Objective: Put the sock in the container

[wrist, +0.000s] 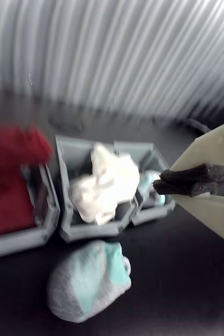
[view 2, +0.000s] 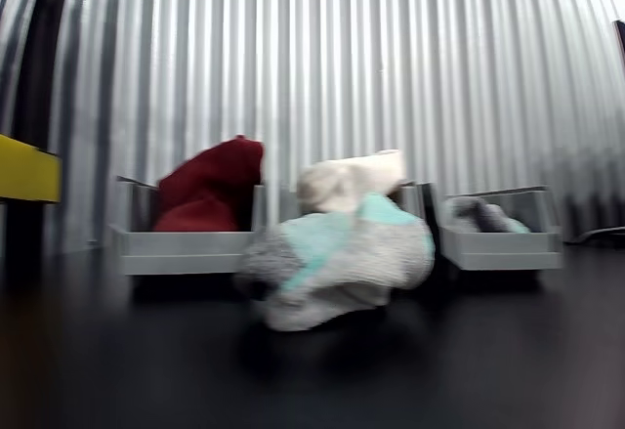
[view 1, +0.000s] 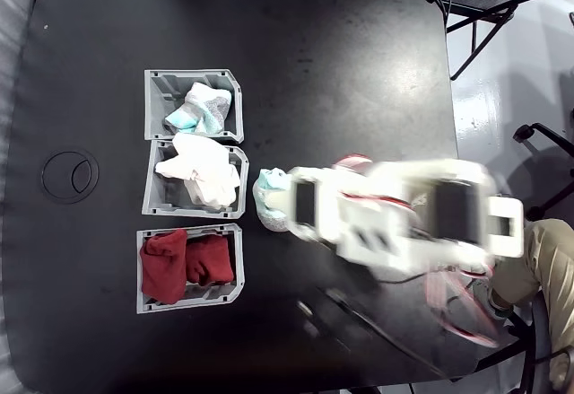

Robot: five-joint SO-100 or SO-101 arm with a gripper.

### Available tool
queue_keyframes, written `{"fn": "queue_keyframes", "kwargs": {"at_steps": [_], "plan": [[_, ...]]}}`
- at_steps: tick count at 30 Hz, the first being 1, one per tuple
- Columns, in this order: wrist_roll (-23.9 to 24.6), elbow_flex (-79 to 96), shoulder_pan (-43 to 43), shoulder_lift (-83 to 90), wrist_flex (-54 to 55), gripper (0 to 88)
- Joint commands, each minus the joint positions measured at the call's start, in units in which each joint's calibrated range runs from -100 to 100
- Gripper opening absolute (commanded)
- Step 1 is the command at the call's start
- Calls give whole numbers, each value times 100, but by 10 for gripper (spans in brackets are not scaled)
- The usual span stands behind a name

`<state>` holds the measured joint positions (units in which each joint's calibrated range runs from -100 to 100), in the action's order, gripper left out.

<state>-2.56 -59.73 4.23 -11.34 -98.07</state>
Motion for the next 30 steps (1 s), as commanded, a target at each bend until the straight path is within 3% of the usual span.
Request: {"fn": "queue_keyframes", "kwargs": {"at_steps": [1,5,18,30], "plan": [[59,-96,-467,1113,-176,13],[30,815,-655,2059,-176,13],[1,6243,-593,5580,-74,13],[-10,9904,-380,7755,2420,13]]}}
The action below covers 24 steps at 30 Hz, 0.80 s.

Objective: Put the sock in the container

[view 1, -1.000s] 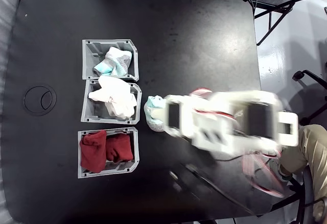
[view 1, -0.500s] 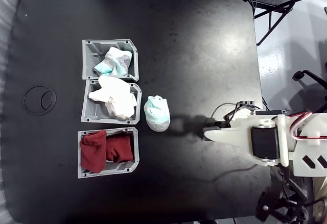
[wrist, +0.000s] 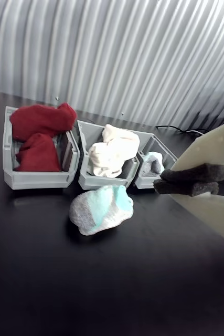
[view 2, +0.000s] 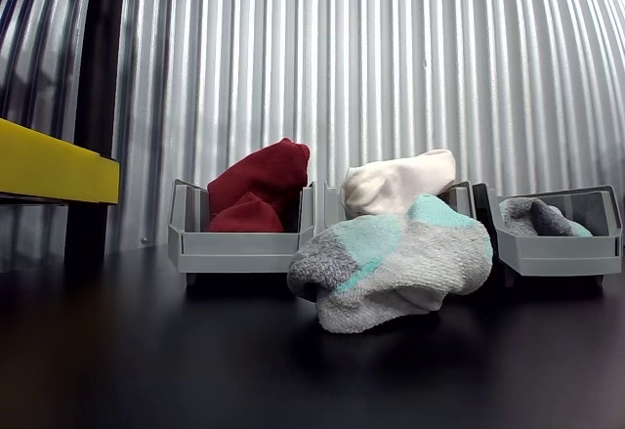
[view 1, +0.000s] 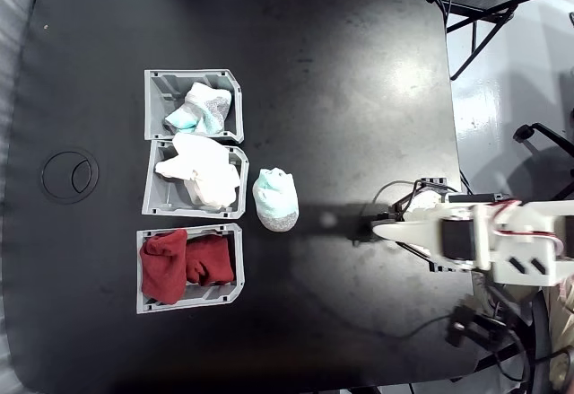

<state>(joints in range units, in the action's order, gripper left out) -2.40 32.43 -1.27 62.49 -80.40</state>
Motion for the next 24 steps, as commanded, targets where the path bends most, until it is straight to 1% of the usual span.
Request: {"fn": "queue_keyframes", "kwargs": {"at_steps": [1,3,5,8,17,24], "plan": [[-31,905,257,430,850,13],[-94,1410,493,497,1217,13],[-260,1878,713,555,1533,13],[-289,2429,1005,555,1977,13],[-283,3979,1075,555,3429,14],[-289,4710,1068,564,3566,14]]}}
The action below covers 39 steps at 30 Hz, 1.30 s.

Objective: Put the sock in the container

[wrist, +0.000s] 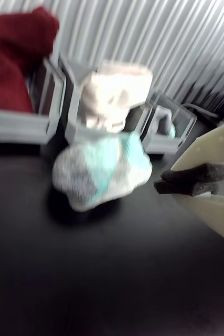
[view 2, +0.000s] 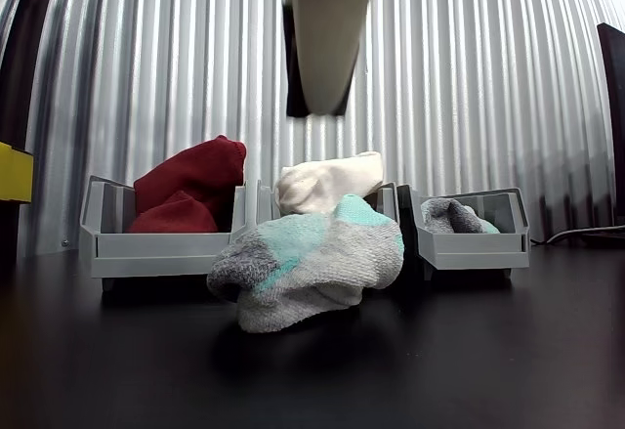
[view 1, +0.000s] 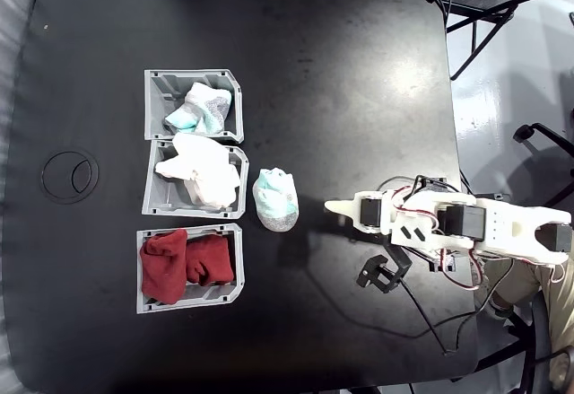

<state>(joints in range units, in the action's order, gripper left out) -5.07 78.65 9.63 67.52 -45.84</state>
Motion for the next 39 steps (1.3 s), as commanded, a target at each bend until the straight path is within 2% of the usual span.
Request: {"fn": "queue_keyframes", "kwargs": {"at_steps": [1,39], "plan": [[-22,160,-22,61,109,14],[6,377,-15,61,169,14]]}}
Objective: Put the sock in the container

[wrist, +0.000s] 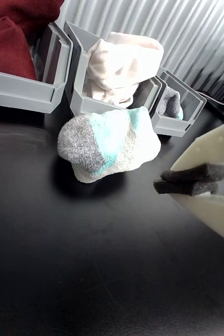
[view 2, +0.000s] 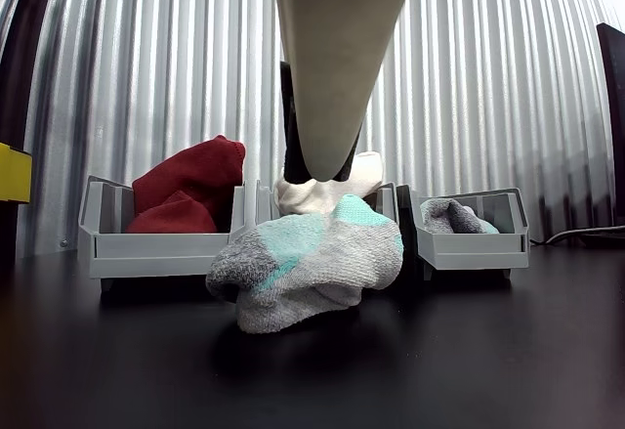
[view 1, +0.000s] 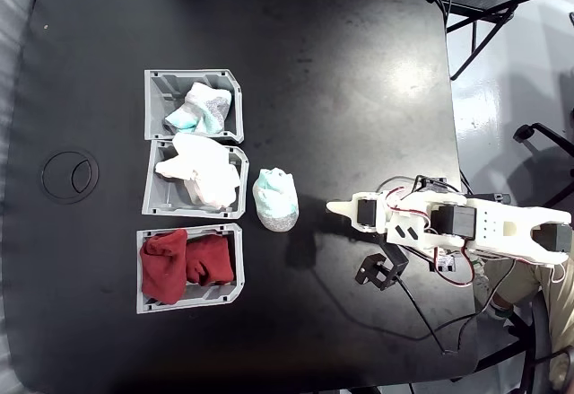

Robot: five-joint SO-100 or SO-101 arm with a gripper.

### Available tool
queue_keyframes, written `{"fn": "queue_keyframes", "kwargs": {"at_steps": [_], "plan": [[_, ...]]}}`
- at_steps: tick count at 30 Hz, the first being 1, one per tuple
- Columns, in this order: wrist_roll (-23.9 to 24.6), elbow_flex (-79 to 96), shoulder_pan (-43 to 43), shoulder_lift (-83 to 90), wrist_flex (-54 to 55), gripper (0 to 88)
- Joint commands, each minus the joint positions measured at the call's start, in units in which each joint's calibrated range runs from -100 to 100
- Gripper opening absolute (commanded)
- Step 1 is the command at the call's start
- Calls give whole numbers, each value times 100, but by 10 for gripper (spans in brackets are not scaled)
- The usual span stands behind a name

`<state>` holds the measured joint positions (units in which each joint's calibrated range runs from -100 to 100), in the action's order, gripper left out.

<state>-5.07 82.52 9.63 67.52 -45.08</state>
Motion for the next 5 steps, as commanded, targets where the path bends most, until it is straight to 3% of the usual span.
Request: {"fn": "queue_keyframes", "kwargs": {"at_steps": [1,5], "plan": [[6,-11,-15,61,93,14],[6,-11,-15,61,93,14]]}}
